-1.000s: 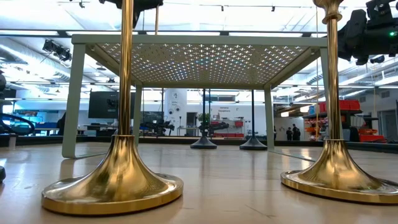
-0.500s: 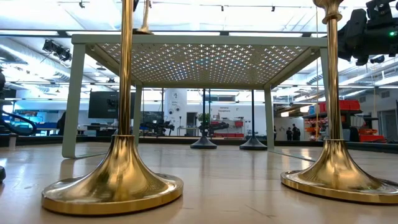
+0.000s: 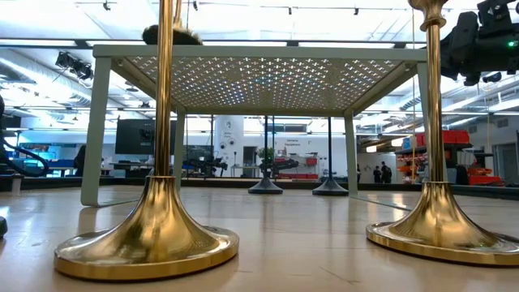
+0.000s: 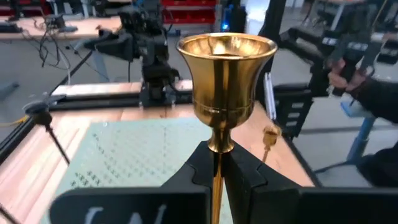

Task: Pick & Place candle stick holders
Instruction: Put the top left golden candle holder on the shelf

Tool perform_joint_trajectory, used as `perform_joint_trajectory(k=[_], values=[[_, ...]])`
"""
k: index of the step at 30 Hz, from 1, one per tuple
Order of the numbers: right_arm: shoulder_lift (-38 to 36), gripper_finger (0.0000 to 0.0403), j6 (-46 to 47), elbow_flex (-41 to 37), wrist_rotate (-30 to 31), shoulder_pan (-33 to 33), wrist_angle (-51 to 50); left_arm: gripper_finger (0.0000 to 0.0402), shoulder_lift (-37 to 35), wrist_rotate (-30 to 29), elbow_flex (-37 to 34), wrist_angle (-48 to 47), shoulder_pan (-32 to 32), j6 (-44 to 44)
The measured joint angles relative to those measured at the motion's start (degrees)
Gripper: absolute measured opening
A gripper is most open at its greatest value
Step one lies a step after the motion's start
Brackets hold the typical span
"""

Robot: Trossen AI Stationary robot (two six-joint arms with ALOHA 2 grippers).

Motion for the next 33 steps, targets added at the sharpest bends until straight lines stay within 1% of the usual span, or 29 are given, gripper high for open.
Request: perform_joint_trajectory(k=[4, 11, 13, 17, 20, 22, 26, 31, 33], values=[[0.0, 0.0162, 0.15, 0.0, 0.01, 0.02, 0.01, 0.0017, -0.09, -2.76, -0.01, 1.01, -1.36, 0.11], [0.0, 0.0162, 0.2, 0.0, 0.02, 0.01, 0.0, 0.0018, -0.09, -3.97, -0.01, 0.73, -2.15, 1.13], [0.0, 0.0162, 0.2, 0.0, 0.0, 0.01, 0.0, 0.0017, -0.09, -6.05, -0.01, 0.75, -2.11, 2.49], [0.0, 0.0162, 0.2, 0.0, 0.0, 0.0, 0.0, 0.0016, -0.09, -13.67, -0.01, 0.79, -0.93, 4.85], [0.0, 0.0162, 0.2, 0.0, 0.0, 0.02, 0.0, 0.0017, -0.09, -16.19, -0.01, 0.77, 1.51, 6.33], [0.0, 0.0162, 0.2, 0.0, 0.0, 0.02, 0.0, 0.0016, -0.09, -15.75, -0.01, 0.7, 3.77, 5.89], [0.0, 0.0162, 0.2, 0.0, 0.0, 0.01, 0.0, 0.0016, -0.09, -11.59, -0.01, 0.5, 7.9, 4.23], [0.0, 0.0162, 0.2, 0.0, 0.0, 0.0, 0.0, 0.0017, -0.09, -10.76, -0.01, -1.47, 11.5, 3.93], [0.0, 0.0162, 0.19, 0.0, 0.0, 0.01, 0.0, 0.0016, -0.09, -9.32, -0.01, -1.86, 12.7, 2.51]])
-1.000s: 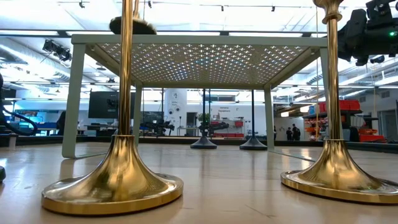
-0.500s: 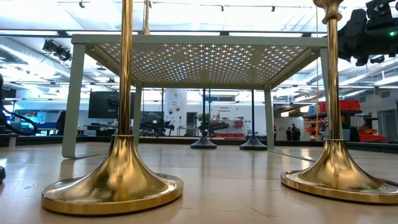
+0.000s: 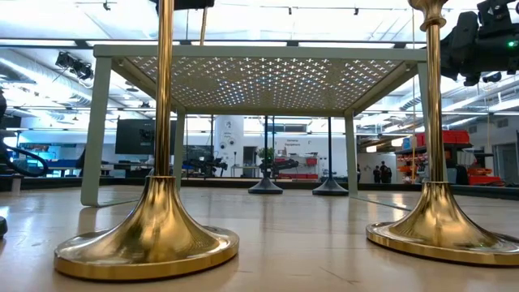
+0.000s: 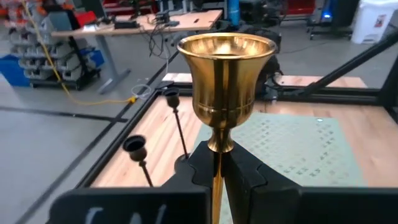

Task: Pick & Place candle stick holders
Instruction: Put the top left golden candle holder on the shelf

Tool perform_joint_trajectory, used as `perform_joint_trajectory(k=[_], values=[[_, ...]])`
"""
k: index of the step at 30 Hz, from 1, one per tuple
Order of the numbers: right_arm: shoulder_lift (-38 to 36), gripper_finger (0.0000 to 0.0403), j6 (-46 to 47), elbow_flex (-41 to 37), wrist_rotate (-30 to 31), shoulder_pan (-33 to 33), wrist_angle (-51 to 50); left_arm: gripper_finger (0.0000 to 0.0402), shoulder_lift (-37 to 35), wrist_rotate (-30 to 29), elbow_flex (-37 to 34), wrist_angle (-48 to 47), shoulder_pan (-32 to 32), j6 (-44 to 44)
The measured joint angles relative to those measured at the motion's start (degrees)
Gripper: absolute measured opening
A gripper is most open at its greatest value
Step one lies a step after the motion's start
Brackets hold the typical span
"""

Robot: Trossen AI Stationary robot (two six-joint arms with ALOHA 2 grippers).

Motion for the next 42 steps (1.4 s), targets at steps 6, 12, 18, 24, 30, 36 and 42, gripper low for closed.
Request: perform_joint_trajectory(k=[6, 12, 18, 24, 30, 36, 42], values=[[0.0, 0.0162, -0.01, 0.0, 0.0, 0.01, 0.0, 0.0018, 0.0, 2.63, 0.0, -0.44, 1.03, -1.11], [0.0, 0.0162, -0.01, 0.0, 0.0, 0.01, 0.0, 0.0017, 0.39, 2.43, -0.01, -1.14, 1.66, -1.11], [0.0, 0.0162, -0.01, 0.0, 0.0, 0.0, -0.02, 0.0016, 1.35, 2.76, -0.04, -0.86, 3.3, -1.12], [0.0, 0.0162, -0.01, 0.0, -0.02, 0.01, -0.02, 0.0021, 2.38, 3.79, -0.06, -0.71, 4.28, -1.43], [0.0, 0.0162, -0.01, 0.0, -0.02, 0.01, -0.17, 0.0022, 2.78, 3.67, 0.0, -0.78, 4.3, -2.2], [0.0, 0.0162, -0.01, 0.0, -0.06, 0.01, -0.38, 0.0046, 2.8, 3.73, 0.02, -1.93, 4.22, -2.14], [0.0, 0.0162, -0.01, 0.0, -0.04, 0.01, -0.39, 0.0055, 2.84, 3.71, -0.04, -2.85, 4.15, -2.15]])
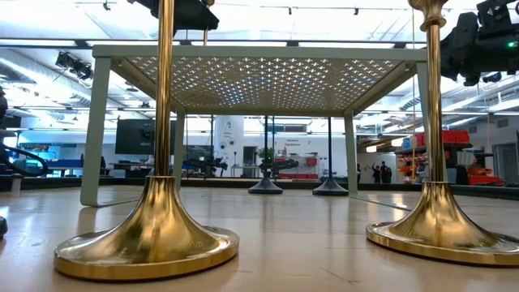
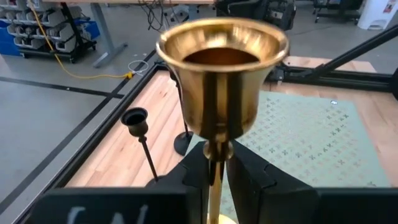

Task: Pick & Place candle stick holders
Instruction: Put the top left golden candle holder on the shelf

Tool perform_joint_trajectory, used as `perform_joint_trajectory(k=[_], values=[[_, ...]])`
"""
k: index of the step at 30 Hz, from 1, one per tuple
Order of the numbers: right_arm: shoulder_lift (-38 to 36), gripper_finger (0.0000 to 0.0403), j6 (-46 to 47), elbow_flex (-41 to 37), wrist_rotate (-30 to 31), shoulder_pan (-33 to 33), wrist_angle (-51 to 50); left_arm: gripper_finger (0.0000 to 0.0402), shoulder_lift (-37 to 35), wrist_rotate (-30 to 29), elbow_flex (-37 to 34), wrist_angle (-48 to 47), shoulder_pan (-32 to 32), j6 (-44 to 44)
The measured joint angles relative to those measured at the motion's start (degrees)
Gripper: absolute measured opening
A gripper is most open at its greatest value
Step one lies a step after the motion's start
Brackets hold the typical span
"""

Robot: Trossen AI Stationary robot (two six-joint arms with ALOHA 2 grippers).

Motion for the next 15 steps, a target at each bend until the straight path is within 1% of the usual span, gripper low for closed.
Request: perform_joint_trajectory(k=[8, 12, 15], values=[[0.0, 0.0162, 0.0, 0.0, 0.02, 0.0, 0.02, 0.0057, -0.71, -0.38, 0.0, -2.96, 0.0, 0.0], [0.0, 0.0162, 0.0, 0.0, 0.02, 0.0, 0.01, 0.0057, -1.83, -2.4, 0.0, -5.63, 0.0, 0.03], [0.0, 0.0162, 0.0, 0.0, 0.02, 0.0, 0.02, 0.0058, -3.21, -2.64, 0.0, -6.95, -0.02, -0.34]])
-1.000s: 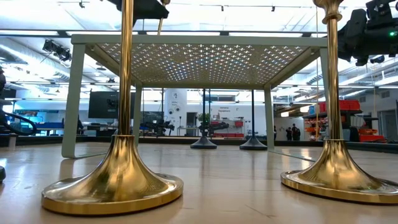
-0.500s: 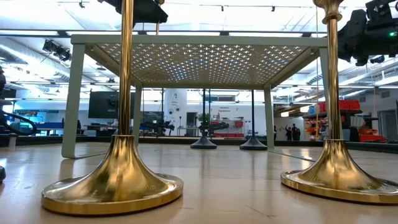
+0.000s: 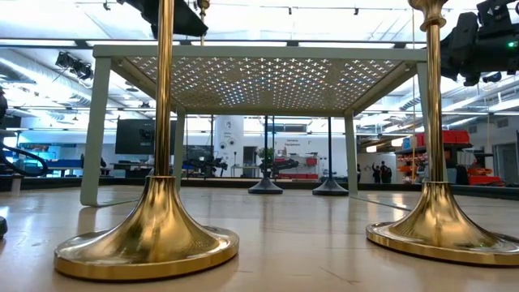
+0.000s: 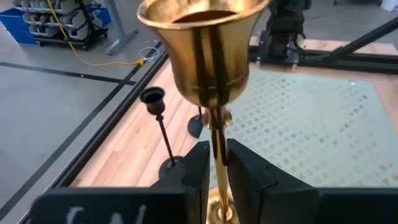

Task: Pick & Place candle stick holders
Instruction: Put the top left golden candle holder on the shelf, then put the bottom left black candle holder on the shelf

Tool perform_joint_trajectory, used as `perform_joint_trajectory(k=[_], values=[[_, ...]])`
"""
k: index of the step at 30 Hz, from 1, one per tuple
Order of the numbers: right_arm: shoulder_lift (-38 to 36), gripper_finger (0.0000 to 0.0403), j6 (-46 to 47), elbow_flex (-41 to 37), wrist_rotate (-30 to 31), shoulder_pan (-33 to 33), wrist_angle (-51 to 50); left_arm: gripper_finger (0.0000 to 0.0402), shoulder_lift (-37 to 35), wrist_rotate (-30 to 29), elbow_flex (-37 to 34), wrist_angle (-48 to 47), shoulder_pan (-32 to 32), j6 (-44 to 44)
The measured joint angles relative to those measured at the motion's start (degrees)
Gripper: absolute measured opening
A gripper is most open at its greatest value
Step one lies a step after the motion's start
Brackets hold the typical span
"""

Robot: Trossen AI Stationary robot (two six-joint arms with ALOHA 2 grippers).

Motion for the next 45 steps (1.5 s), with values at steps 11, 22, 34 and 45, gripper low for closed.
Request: perform_joint_trajectory(k=[11, 22, 34, 45], values=[[0.0, 0.0162, 0.06, 0.0, -0.02, 0.0, 0.0, 0.0077, -1.19, 5.36, 0.0, -0.92, -0.07, -0.04], [0.0, 0.0162, 0.42, 0.0, -0.02, 0.0, -0.02, 0.017, -2.45, 4.98, 0.05, -4.61, -0.04, 1.47], [0.0, 0.0162, 0.42, 0.0, -0.05, 0.0, -0.06, 0.0182, -6.91, 16.5, 0.04, -16.72, -0.54, -1.31], [0.0, 0.0162, 0.42, 0.0, -0.51, 0.0, -0.04, 0.0182, -9.22, 23.98, -0.02, -19.62, -12.66, -5.2]])
